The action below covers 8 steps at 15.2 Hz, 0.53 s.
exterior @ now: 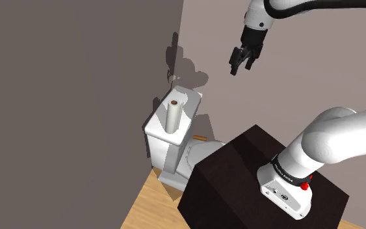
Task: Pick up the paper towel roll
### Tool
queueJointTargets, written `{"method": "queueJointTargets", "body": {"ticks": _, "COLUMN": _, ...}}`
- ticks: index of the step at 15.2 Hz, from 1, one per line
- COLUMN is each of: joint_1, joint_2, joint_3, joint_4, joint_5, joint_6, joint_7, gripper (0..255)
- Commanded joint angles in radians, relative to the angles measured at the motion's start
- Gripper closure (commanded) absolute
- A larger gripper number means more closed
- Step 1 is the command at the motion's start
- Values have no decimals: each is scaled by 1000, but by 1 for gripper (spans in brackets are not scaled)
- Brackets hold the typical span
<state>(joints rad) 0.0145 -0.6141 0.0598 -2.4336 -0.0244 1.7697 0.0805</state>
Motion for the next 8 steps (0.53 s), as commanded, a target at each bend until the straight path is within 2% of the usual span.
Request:
{"method": "queueJointTargets", "body": {"ticks": 1, "joint_1": 8, "joint_2": 61, "joint_3": 18, "joint_4": 2, "joint_5": 9, "joint_6": 63, "joint_7": 20, "gripper": 0}}
{"method": "queueJointTargets", "body": {"ticks": 8, "joint_1": 32, "joint_2": 287, "joint_3": 80, "joint_4": 39, "joint_5": 23, "joint_6": 260, "joint_7": 90, "gripper": 0}}
